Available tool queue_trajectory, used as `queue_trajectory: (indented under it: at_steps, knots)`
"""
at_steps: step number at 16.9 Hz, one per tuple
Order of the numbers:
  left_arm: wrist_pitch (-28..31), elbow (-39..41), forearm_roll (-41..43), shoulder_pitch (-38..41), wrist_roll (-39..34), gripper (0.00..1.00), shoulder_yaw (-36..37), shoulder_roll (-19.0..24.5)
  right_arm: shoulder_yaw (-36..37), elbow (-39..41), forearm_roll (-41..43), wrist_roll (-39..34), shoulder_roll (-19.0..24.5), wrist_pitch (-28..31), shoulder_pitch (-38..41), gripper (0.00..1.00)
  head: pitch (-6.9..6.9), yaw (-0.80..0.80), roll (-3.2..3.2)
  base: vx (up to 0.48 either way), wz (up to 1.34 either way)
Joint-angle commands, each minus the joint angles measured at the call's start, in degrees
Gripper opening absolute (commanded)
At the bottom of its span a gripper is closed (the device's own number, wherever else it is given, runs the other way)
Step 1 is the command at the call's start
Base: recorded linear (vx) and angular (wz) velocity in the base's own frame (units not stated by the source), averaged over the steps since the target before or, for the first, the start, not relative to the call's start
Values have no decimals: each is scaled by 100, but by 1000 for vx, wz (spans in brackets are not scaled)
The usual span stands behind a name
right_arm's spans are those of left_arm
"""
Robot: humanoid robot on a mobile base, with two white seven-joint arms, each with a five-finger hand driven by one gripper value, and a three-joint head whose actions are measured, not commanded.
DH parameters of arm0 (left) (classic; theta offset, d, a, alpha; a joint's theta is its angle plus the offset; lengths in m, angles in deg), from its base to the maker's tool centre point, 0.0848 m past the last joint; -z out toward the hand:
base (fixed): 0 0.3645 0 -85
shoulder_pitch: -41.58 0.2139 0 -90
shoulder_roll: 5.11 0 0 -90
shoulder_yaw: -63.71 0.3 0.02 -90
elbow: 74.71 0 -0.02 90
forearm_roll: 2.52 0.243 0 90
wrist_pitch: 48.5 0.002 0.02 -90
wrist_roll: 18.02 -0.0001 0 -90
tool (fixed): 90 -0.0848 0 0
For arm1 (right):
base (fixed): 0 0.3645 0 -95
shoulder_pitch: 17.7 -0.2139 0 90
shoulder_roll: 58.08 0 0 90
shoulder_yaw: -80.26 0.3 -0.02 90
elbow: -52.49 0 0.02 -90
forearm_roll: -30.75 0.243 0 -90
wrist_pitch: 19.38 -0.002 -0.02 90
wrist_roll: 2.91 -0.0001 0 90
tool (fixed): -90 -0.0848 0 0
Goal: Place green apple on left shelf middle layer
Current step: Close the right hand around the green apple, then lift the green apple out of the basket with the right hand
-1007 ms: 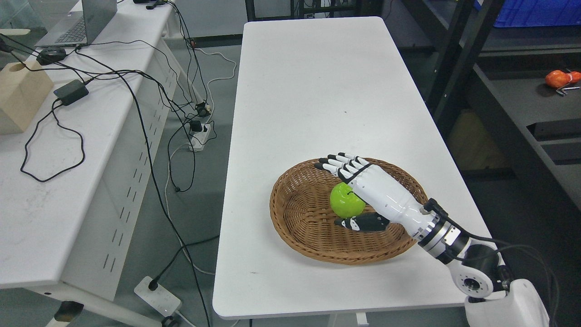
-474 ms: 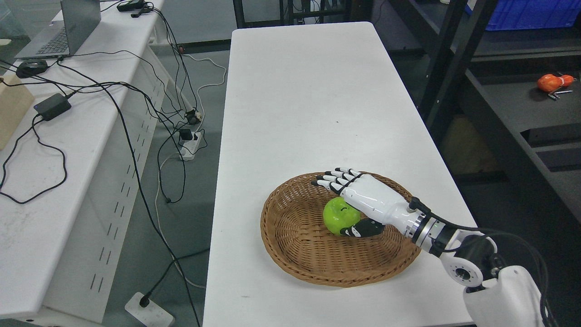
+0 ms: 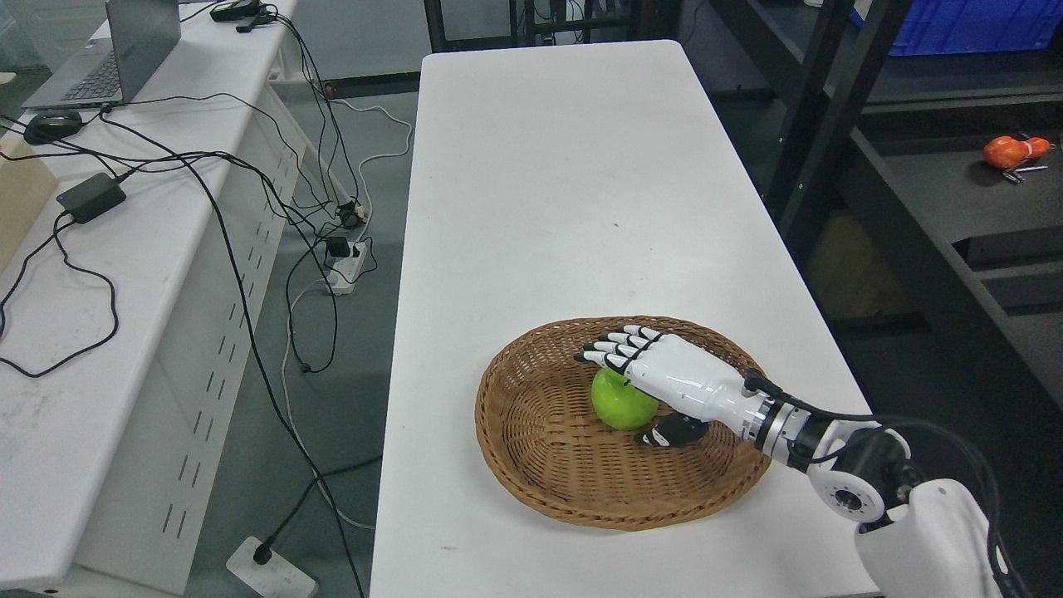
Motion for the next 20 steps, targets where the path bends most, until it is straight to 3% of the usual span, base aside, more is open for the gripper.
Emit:
queue_trajectory:
  at_steps: [1, 3, 9, 11, 13, 15, 19, 20]
  knots:
    - [-13, 0, 0, 0, 1, 100, 0, 100, -252, -280, -32, -114, -310, -10, -147, 100, 0, 0, 0, 0, 0]
    - [-4, 0, 0, 0, 1, 100, 0, 100, -305, -297, -41, -150, -311, -2, -147, 100, 0, 0, 0, 0, 0]
    - [-4, 0, 0, 0, 1, 100, 0, 100, -261, -324, -243, -132, -389, 7, -174, 79, 0, 0, 0, 0, 0]
    - [-13, 0, -8, 0, 1, 100, 0, 100, -226, -324, -173, -62, -495, -54, -113, 55, 0, 0, 0, 0, 0]
    - [-13, 0, 0, 0, 0, 100, 0, 100, 10, -315, -129, -79, -539, -482, -25, 5, 0, 0, 0, 0, 0]
    - [-4, 0, 0, 0, 1, 100, 0, 100, 422, -271, 141, -97, -513, -660, 81, 1, 0, 0, 0, 0, 0]
    - [-13, 0, 0, 0, 1, 100, 0, 100, 1661, -52, 1846, -80, -443, -722, 256, 0, 0, 0, 0, 0, 0]
    - [-4, 0, 0, 0, 1, 100, 0, 100, 2073, 71, 2058, -36, -260, -653, 309, 0, 0, 0, 0, 0, 0]
